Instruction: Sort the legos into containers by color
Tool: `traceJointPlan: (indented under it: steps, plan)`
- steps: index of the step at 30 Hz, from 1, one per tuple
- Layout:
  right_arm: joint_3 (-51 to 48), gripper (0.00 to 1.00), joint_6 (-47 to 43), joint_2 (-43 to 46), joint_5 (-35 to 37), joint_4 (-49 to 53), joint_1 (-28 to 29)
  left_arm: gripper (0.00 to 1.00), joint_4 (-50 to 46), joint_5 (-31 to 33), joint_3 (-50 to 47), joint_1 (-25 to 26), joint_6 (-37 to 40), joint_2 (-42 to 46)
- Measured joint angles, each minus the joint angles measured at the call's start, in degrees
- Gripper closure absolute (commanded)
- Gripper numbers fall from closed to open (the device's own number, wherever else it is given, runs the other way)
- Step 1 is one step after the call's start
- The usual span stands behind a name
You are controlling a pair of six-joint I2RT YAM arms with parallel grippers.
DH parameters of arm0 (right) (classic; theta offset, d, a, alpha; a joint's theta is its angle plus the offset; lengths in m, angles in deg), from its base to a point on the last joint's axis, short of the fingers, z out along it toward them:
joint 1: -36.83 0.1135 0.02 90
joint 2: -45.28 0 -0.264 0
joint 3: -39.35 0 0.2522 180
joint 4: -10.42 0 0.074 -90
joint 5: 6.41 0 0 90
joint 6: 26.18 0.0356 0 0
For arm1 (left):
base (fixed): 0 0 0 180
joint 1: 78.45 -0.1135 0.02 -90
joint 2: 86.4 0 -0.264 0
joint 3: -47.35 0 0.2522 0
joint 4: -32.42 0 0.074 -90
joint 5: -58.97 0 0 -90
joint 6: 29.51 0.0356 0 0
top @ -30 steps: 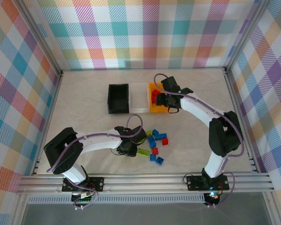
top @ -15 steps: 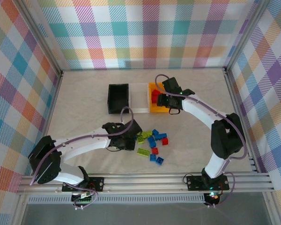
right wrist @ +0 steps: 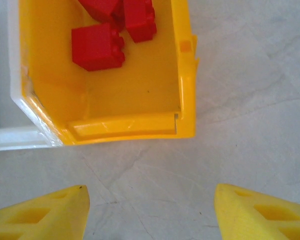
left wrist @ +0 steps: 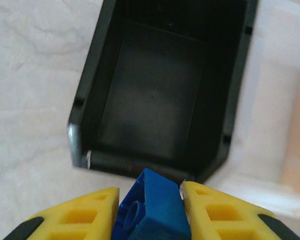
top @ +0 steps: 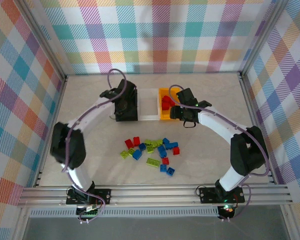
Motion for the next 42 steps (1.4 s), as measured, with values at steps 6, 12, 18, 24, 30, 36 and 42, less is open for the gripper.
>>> traceJointPlan:
  steps: [6,12,18,24,30,36,42]
  plan:
    - [-3.56,0.33,0.00,3.65,-1.16,-0.11,0.00,0.63,-1.79,0.52,10.60,-2.38,0.94,-12.96]
    - [-6.95,0.31,-0.02,7.48,-4.02,0.24,0.00,0.25,-3.02,0.15,15.30,-2.71,1.16,-15.26]
    - [-8.90,0.29,-0.50,10.32,-7.65,2.54,0.87,0.00,-2.01,-2.58,12.85,-2.19,1.11,-11.52]
    - [-12.37,0.27,-1.81,15.89,-11.19,7.13,6.99,0.00,1.92,-6.64,2.23,1.22,0.57,4.42]
    - [-16.72,0.25,-4.15,16.92,-14.58,12.41,19.19,0.00,5.01,-9.46,-9.20,6.93,-0.52,19.71]
    - [-19.80,0.25,-4.46,13.29,-15.39,14.58,29.40,0.00,4.31,-9.81,-19.69,7.02,-2.47,26.60]
    - [-19.78,0.27,-5.79,7.65,-13.14,14.47,32.26,0.00,1.70,-8.76,-20.81,6.95,-2.86,27.69]
